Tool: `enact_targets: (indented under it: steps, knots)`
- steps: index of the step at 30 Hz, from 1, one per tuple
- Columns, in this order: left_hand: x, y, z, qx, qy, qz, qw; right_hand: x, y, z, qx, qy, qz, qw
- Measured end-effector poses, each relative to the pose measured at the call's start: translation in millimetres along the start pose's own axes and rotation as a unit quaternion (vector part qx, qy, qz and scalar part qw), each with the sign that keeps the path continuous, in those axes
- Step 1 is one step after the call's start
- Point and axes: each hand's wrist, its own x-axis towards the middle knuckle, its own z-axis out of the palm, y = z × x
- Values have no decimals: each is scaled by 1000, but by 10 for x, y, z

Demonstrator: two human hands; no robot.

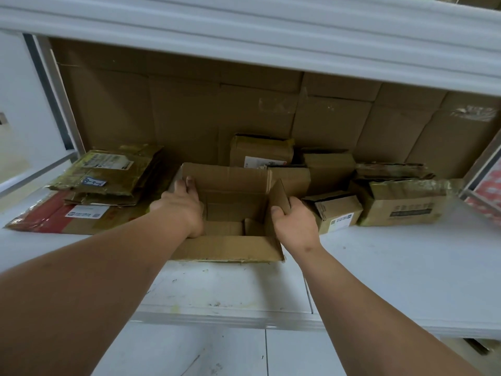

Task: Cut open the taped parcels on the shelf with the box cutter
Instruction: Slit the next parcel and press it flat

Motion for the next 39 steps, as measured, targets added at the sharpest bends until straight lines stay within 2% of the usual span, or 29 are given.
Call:
enact_targets:
  steps: [4, 9, 11, 13, 15, 19, 22, 24, 26, 28, 30, 32, 34, 35, 39]
  knots:
    - [46, -86, -38, -68, -13, 12, 998, 0, 67, -1, 40, 2, 24, 999]
    - [64, -220, -147, -212, 11, 46, 976, 13, 165, 24, 185, 10, 97, 978]
    - [44, -320, -157, -337, 25, 27, 941, 5, 176, 61, 233, 13, 125, 964]
    - [14, -441, -138, -481, 15, -10, 877, 0, 187, 105, 278, -3, 143, 950]
    - [-25, -537, -90, -557, 0, -33, 830, -35, 188, 134, 315, -43, 153, 935]
    - [-103, -627, 33, -627, -5, -60, 777, -72, 254, 134, 380, -97, 200, 898]
    - [-159, -658, 132, -674, -76, -90, 729, -109, 318, 101, 414, -134, 220, 873]
    - [-193, -652, 188, -677, -127, -94, 719, -141, 351, 50, 450, -163, 209, 853]
    - [-215, -655, 200, -686, -145, -81, 709, -159, 403, 13, 486, -187, 197, 831]
    - [-206, -665, 183, -733, -152, -68, 660, -171, 412, -24, 461, -215, 174, 843]
    - [-208, -675, 136, -771, -156, -47, 616, -196, 372, -46, 385, -226, 139, 884]
    - [-228, -681, 83, -776, -156, -9, 612, -192, 354, -56, 360, -206, 124, 901]
    - [-233, -680, 37, -772, -141, 9, 620, -165, 340, -80, 379, -161, 131, 902]
    - [-231, -675, 14, -763, -126, 13, 634, -143, 325, -98, 384, -133, 140, 903]
    - [-197, -601, -48, -681, -47, 13, 731, -57, 249, -158, 348, -47, 183, 918]
